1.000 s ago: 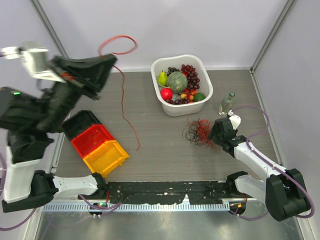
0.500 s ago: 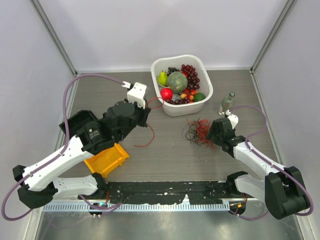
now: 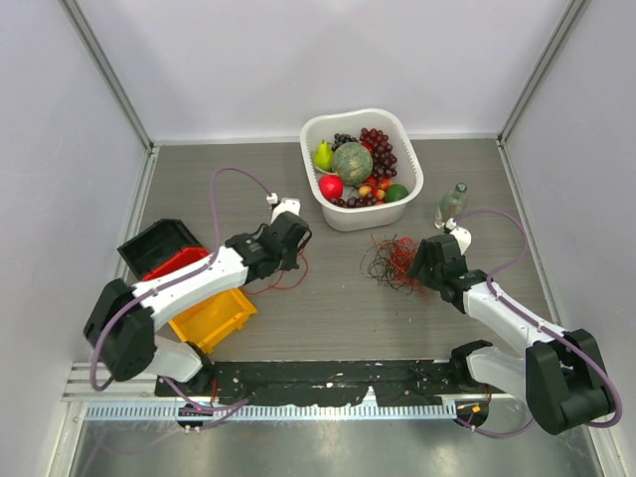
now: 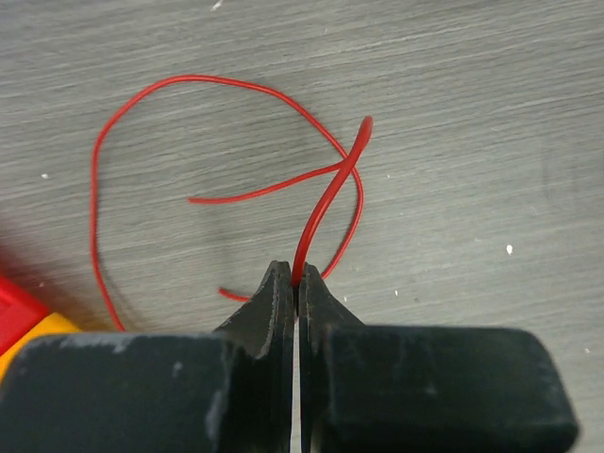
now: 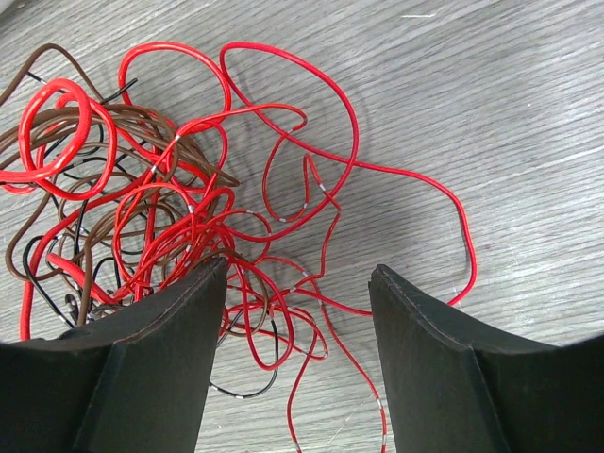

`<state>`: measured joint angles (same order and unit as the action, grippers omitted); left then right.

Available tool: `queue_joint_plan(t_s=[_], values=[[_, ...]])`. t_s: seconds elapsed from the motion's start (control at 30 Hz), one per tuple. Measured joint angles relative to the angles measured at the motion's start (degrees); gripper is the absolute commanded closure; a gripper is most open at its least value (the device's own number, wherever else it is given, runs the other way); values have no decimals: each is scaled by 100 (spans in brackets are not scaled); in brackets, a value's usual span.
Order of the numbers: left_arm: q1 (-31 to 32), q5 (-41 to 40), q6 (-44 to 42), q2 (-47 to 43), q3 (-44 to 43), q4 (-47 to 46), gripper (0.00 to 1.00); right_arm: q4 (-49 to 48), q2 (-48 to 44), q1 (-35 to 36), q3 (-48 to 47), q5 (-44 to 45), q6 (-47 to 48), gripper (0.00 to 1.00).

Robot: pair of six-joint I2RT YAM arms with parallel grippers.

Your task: Untangle the cables

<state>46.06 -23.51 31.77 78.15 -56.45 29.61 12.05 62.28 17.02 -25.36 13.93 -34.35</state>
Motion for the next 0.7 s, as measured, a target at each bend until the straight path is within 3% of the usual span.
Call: queue_joint_plan(t_s=[0.23,0.27,0.33,0.43,0.6,0.7], values=[[-98,321,245,1565,-520,-243,100,-46,57,0,0,-39,22,33],[-103,358,262,1727,-577,-282,97,-46,79,0,0,-42,24,33],[-107,382,284,1921,-634,-317,76,-46,101,0,0,-63,28,33],[-107,398,326,2041,-636,-328,61,-72,98,0,4,-107,44,33],[-109,549,365,2127,-636,-461,47,-92,85,0,11,-149,63,34],[-109,619,350,2247,-636,-568,47,-107,9,0,22,-166,70,33]])
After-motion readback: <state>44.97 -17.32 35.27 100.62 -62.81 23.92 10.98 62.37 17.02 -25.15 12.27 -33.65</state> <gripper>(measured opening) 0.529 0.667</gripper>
